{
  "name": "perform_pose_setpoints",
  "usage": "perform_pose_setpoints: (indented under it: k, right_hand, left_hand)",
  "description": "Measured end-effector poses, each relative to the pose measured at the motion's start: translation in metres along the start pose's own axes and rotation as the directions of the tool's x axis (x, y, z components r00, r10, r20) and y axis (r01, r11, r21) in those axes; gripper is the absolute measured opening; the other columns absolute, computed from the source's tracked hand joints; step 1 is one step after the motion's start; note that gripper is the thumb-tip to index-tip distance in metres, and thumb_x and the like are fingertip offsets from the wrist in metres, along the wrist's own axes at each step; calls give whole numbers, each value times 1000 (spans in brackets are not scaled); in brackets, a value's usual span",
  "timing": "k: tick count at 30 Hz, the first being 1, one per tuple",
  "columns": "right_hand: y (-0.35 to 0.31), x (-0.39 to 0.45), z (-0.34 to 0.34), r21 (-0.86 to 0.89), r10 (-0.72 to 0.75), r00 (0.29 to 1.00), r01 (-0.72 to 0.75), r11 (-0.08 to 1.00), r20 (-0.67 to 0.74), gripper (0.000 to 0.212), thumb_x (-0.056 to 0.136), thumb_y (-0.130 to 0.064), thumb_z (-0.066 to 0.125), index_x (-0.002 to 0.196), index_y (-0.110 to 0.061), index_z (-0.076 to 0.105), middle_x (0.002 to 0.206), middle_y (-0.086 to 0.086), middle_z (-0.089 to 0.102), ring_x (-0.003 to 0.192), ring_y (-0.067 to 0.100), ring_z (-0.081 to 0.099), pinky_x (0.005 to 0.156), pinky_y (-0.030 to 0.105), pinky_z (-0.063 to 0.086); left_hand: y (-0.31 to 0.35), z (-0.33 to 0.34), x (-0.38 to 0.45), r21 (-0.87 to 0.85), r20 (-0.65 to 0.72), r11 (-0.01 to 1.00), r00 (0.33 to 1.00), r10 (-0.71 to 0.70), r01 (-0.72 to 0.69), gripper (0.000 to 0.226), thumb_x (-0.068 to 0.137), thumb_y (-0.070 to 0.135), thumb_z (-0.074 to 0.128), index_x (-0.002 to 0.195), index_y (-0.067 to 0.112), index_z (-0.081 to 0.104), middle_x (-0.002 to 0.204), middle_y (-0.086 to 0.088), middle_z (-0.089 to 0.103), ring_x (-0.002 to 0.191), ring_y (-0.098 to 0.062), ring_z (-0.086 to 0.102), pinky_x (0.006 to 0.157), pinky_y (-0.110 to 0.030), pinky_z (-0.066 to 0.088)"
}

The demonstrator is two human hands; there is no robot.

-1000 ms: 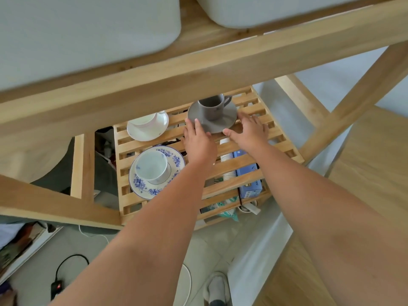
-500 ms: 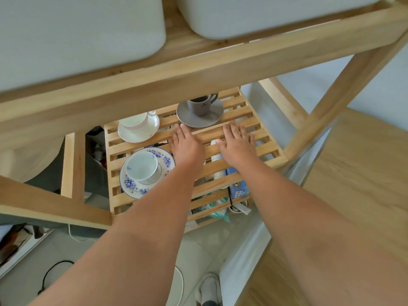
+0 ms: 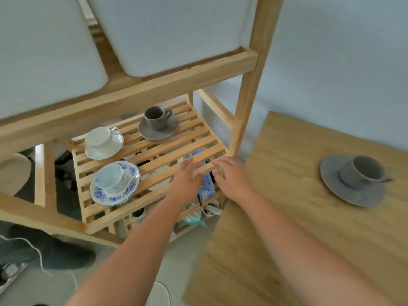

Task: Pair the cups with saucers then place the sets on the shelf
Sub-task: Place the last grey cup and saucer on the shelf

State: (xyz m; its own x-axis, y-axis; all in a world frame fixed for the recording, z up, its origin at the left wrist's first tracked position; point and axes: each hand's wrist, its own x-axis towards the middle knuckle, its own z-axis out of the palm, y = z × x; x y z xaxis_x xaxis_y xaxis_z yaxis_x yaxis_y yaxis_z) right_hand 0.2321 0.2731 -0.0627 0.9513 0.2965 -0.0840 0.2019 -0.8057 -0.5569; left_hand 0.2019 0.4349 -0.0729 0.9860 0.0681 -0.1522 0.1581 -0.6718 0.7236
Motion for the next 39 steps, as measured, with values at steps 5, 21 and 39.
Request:
perform_pose_setpoints:
  k: [5, 21, 39]
  right_hand:
    - [78, -89, -35, 24, 109, 981, -107, 994, -158, 36, 93, -25, 55, 127, -15, 61, 141, 7, 53, 129, 28, 47, 110, 37, 33]
    - [228, -219, -116, 159, 553, 566, -597, 787, -612, 26, 82, -11, 60, 104, -17, 72, 110, 6, 67, 101, 32, 55, 90, 41, 45]
    - [251, -149, -176, 454, 745, 620, -605, 654, -247, 32, 95, -33, 51, 124, -21, 58, 100, 6, 72, 89, 24, 68, 78, 35, 51]
  left_hand:
    - [67, 47, -37, 6, 40, 968, 967, 250, -250, 38, 96, 21, 58, 134, 21, 56, 132, 5, 47, 100, -1, 44, 90, -14, 36]
    - [199, 189, -32, -447, 414, 863, 910, -32, 234, 47, 97, 13, 59, 140, 12, 40, 83, -10, 73, 60, -13, 67, 54, -20, 56]
    - [240, 208, 4, -406, 490, 844, 863, -123, 351, 50, 90, 11, 70, 131, 17, 41, 79, -15, 74, 58, -17, 70, 52, -26, 58]
